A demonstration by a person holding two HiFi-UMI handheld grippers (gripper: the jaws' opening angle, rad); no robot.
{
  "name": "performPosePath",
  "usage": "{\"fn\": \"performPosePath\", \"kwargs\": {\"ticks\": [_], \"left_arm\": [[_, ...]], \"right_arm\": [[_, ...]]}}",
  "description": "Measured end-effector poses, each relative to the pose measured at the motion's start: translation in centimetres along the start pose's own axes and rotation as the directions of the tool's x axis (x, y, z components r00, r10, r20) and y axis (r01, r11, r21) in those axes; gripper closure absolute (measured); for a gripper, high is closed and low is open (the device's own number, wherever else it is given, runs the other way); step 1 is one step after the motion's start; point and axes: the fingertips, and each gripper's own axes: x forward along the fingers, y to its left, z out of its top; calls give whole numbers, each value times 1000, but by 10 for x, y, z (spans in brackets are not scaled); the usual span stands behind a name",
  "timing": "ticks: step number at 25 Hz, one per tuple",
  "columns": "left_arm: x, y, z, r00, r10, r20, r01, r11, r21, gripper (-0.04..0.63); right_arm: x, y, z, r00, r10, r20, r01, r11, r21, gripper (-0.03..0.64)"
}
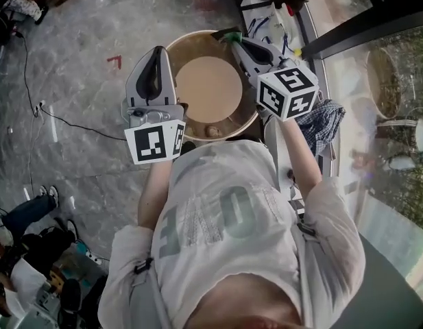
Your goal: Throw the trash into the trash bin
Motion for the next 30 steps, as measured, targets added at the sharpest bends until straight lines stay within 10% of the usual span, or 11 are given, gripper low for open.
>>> {"fn": "performPosePath", "kwargs": {"ticks": [10, 21, 30], "left_arm": [[-66, 41, -10, 981, 188, -41, -187, 982, 20, 584], [-140, 195, -12, 949, 309, -67, -307, 951, 35, 584], [-214, 329, -53, 878, 454, -149, -458, 889, 8, 584]], "right_arm": [[47, 32, -15, 987, 151, -54, -151, 989, 3, 597], [166, 224, -10, 932, 355, -69, -361, 925, -118, 597], [270, 343, -62, 877, 435, -205, -464, 878, -122, 597]]}}
